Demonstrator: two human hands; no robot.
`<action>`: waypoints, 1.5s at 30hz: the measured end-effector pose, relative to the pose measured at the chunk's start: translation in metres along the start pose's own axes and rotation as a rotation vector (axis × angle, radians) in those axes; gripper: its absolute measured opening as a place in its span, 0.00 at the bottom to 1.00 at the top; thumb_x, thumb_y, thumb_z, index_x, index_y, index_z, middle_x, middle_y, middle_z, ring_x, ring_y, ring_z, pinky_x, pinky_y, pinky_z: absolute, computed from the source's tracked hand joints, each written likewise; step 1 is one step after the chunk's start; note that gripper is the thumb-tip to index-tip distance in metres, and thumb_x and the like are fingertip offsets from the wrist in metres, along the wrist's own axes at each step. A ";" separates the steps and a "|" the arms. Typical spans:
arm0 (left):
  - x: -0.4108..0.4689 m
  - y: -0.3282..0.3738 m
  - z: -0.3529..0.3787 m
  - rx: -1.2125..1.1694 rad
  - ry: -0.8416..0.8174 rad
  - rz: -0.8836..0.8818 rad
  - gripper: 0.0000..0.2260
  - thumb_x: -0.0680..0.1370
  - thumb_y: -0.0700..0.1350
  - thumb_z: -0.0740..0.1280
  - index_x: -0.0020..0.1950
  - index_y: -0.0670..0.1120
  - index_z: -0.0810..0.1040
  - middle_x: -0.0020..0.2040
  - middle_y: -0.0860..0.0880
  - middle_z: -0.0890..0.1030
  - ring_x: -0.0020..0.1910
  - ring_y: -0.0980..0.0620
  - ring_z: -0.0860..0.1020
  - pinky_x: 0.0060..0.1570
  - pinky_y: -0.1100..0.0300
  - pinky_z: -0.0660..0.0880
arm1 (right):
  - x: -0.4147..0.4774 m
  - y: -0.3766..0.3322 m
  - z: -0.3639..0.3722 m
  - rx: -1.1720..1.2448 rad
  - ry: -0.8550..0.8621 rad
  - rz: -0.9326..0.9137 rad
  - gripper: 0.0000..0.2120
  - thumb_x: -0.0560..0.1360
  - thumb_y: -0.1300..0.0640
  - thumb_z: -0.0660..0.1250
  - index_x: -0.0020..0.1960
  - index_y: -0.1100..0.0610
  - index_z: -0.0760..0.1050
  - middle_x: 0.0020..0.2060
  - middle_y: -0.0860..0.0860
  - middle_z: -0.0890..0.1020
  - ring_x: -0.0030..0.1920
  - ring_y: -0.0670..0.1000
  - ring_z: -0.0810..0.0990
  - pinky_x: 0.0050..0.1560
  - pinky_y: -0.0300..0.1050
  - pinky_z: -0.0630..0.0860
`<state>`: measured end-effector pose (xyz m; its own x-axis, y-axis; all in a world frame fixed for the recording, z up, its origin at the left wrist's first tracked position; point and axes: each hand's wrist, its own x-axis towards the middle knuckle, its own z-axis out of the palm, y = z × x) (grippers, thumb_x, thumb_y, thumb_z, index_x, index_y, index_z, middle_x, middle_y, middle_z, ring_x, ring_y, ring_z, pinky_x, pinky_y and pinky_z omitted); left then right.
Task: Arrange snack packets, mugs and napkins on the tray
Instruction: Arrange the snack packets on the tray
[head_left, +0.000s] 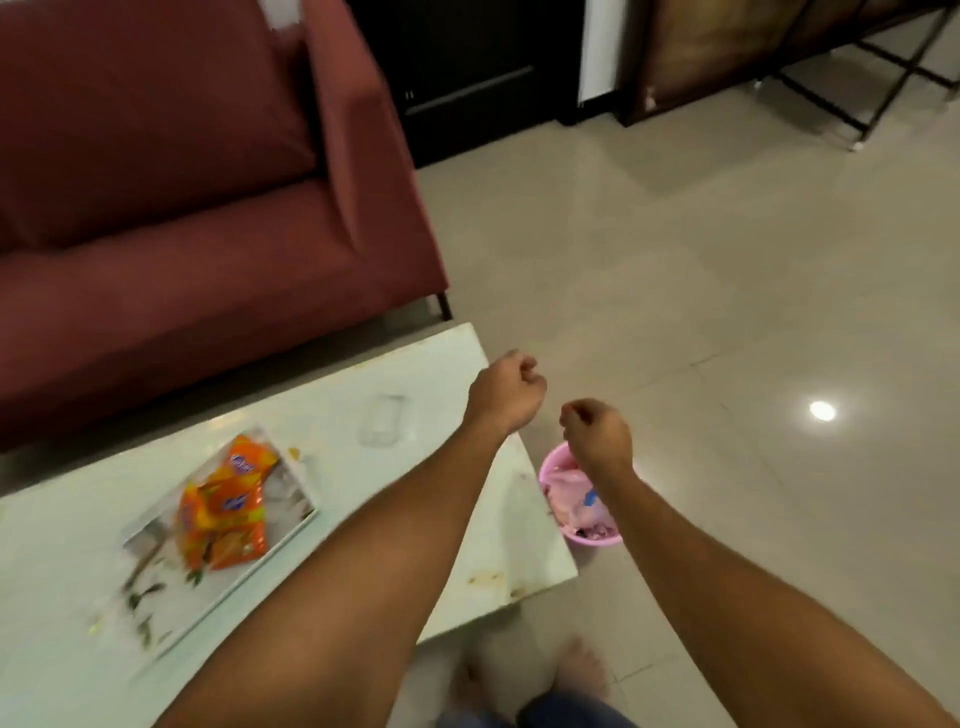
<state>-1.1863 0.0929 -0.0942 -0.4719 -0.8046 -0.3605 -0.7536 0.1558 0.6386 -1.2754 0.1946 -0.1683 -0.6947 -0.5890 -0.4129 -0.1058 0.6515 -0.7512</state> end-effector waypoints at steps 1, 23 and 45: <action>-0.013 0.006 -0.030 -0.009 0.045 -0.005 0.15 0.79 0.46 0.65 0.65 0.48 0.79 0.63 0.47 0.83 0.63 0.45 0.79 0.64 0.56 0.74 | -0.012 -0.033 -0.002 0.010 -0.025 -0.058 0.11 0.79 0.57 0.64 0.52 0.58 0.84 0.48 0.58 0.87 0.50 0.61 0.84 0.54 0.53 0.79; -0.359 -0.154 -0.426 -0.138 0.582 -0.240 0.10 0.79 0.48 0.66 0.60 0.51 0.80 0.55 0.49 0.83 0.56 0.47 0.82 0.60 0.47 0.80 | -0.393 -0.386 0.116 -0.103 -0.336 -0.773 0.11 0.75 0.52 0.65 0.37 0.48 0.82 0.35 0.45 0.85 0.43 0.48 0.85 0.49 0.53 0.84; -0.321 -0.259 -0.404 -0.192 0.491 -0.320 0.18 0.81 0.45 0.65 0.71 0.47 0.74 0.64 0.47 0.81 0.63 0.46 0.78 0.61 0.53 0.75 | -0.371 -0.354 0.263 -0.276 -0.433 -0.624 0.09 0.77 0.54 0.65 0.39 0.47 0.80 0.36 0.48 0.85 0.40 0.50 0.85 0.45 0.53 0.85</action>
<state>-0.6556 0.0793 0.1306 0.0645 -0.9714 -0.2285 -0.7053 -0.2064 0.6782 -0.7936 0.0568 0.1156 -0.1187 -0.9791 -0.1649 -0.5941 0.2031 -0.7783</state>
